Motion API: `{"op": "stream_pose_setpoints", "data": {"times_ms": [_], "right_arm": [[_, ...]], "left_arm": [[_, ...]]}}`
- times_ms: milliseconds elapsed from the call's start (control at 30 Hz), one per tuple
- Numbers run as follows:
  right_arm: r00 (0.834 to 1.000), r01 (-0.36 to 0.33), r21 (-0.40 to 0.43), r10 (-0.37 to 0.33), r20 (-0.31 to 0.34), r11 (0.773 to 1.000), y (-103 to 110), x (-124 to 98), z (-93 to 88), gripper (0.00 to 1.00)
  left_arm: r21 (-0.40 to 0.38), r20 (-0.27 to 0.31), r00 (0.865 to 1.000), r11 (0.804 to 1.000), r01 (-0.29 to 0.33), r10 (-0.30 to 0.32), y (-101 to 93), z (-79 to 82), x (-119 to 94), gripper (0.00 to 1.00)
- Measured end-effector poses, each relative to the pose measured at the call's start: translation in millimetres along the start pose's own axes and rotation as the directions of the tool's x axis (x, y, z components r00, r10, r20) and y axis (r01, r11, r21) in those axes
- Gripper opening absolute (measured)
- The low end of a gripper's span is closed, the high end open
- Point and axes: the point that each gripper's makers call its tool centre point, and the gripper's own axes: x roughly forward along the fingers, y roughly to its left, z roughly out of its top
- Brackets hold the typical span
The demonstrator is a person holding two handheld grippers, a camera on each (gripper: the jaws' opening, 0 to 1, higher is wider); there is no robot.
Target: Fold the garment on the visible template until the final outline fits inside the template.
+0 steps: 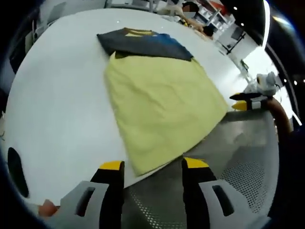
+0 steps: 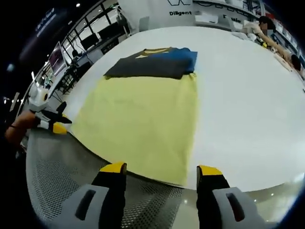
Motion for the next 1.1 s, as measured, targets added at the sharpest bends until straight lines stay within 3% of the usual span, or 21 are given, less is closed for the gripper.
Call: {"op": "stream_pose_setpoints", "data": {"times_ms": [100, 167, 300, 467, 700, 1100], "right_arm": [[1.0, -0.009, 0.014, 0.009, -0.008, 1.0, 0.8, 2.0, -1.8, 0.54], [1.0, -0.011, 0.016, 0.012, -0.016, 1.0, 1.3, 2.6, -2.6, 0.53], [1.0, -0.004, 0.014, 0.004, -0.019, 1.0, -0.8, 3.1, -1.2, 0.49], [0.999, 0.002, -0.003, -0.002, -0.039, 1.0, -3.2, 5.5, -4.3, 0.47], [0.998, -0.003, -0.018, 0.002, -0.068, 1.0, -2.8, 7.4, -9.4, 0.45], [0.992, 0.019, -0.018, -0.021, -0.122, 1.0, -14.4, 11.0, -16.9, 0.32]], "left_arm": [[-0.009, -0.026, 0.999, 1.0, -0.028, 0.028, 7.7, -4.5, 4.2, 0.34], [0.009, -0.056, 0.998, 0.999, -0.039, 0.039, 9.7, -9.6, 4.7, 0.24], [-0.016, -0.04, 0.998, 0.998, -0.054, 0.053, 17.2, -4.2, 8.7, 0.13], [0.047, -0.072, 0.995, 0.997, -0.068, 0.071, 16.1, -8.1, 13.4, 0.02], [0.066, -0.08, 0.994, 0.995, -0.074, 0.079, 16.6, -7.0, 11.8, 0.0], [0.094, -0.089, 0.992, 0.993, -0.078, 0.086, 17.0, -8.9, 9.6, 0.0]]}}
